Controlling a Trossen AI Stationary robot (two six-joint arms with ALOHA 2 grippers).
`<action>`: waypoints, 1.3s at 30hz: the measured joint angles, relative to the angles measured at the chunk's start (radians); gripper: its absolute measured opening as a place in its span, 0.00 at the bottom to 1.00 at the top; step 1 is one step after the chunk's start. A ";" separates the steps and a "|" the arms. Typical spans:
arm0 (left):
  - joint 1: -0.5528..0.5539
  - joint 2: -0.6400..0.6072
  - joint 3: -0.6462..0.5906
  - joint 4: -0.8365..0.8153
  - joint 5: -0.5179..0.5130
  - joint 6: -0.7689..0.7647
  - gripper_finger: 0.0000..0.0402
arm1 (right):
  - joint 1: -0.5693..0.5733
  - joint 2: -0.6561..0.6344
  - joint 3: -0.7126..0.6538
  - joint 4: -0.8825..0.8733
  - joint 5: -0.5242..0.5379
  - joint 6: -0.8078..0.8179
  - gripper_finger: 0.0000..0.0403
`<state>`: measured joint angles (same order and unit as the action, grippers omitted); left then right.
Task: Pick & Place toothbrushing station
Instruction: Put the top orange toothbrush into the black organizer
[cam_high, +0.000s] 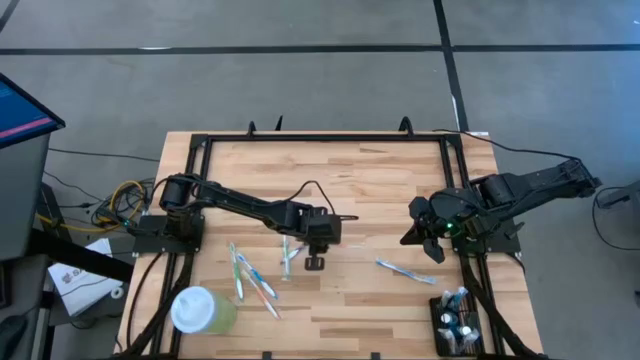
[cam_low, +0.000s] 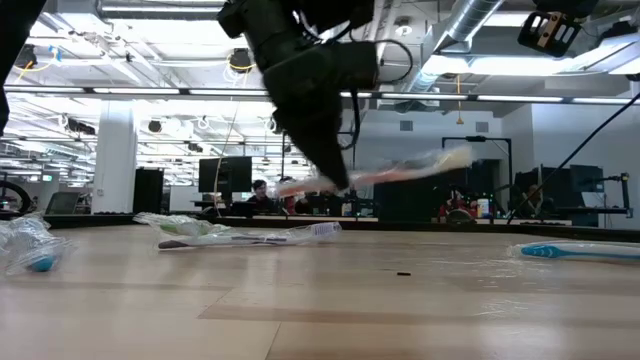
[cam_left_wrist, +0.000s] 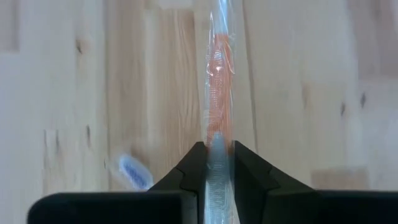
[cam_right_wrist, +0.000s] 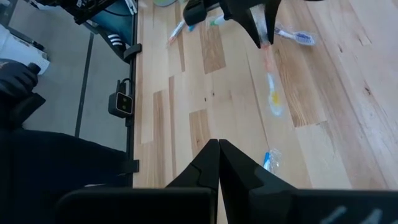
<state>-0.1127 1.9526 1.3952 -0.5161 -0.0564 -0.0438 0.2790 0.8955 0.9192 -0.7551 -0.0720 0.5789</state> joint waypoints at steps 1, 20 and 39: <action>0.000 -0.001 0.006 0.006 -0.006 -0.016 0.10 | 0.000 0.000 0.000 0.000 -0.001 0.000 0.00; 0.001 -0.016 0.026 0.202 -0.061 -0.299 0.10 | 0.000 0.000 0.000 0.000 -0.006 0.005 0.00; 0.007 -0.163 0.023 0.399 -0.254 -0.358 0.10 | -0.014 -0.095 0.001 0.124 0.016 0.046 0.00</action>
<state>-0.1059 1.7901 1.4185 -0.1168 -0.3100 -0.4023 0.2647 0.8008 0.9199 -0.6312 -0.0556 0.6250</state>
